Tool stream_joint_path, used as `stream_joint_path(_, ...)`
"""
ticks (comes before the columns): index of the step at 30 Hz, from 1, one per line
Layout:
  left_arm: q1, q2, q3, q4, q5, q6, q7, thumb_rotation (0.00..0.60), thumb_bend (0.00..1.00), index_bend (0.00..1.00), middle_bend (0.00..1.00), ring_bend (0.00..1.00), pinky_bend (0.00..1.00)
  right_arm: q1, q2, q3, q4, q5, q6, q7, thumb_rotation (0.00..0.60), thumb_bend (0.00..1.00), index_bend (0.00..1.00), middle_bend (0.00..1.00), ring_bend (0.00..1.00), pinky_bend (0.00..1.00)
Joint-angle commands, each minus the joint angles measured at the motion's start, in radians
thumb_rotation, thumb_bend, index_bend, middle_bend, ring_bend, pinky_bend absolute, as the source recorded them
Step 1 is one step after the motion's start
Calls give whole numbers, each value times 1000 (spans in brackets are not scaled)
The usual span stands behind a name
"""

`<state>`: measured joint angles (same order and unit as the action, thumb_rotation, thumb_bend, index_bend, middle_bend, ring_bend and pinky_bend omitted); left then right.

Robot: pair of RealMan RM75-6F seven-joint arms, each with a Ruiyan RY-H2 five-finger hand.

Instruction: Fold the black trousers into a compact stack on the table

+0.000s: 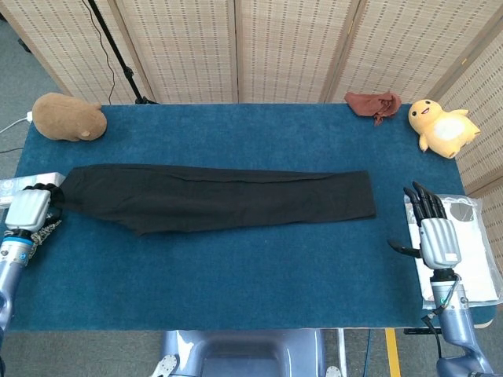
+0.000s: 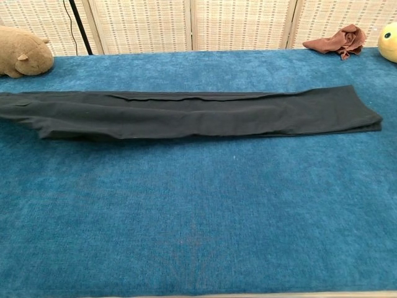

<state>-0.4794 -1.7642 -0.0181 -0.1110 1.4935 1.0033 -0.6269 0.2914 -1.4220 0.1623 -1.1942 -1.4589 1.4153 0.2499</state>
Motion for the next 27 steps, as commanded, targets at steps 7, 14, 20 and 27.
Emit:
stream_joint_path(7, -20, 1, -25, -7, -19, 32, -19, 600, 515, 653, 424, 337, 399, 7, -6, -2, 2, -1, -10, -4, 600, 0, 7, 0, 0, 67)
stream_joint_path(14, -86, -5, -62, -18, -44, 87, -42, 600, 514, 653, 424, 337, 399, 5, -6, -4, -1, -1, -9, -11, 600, 0, 7, 0, 0, 67)
stream_joint_path(20, -122, 23, -92, -18, -63, 185, -47, 600, 514, 654, 424, 337, 399, 2, -3, 0, -6, 2, -4, -8, 600, 0, 7, 0, 0, 67)
stream_joint_path(27, -83, 71, -106, -4, -77, 246, -56, 600, 512, 654, 422, 341, 406, 2, 0, 2, -10, 2, -3, -3, 600, 0, 7, 0, 0, 67)
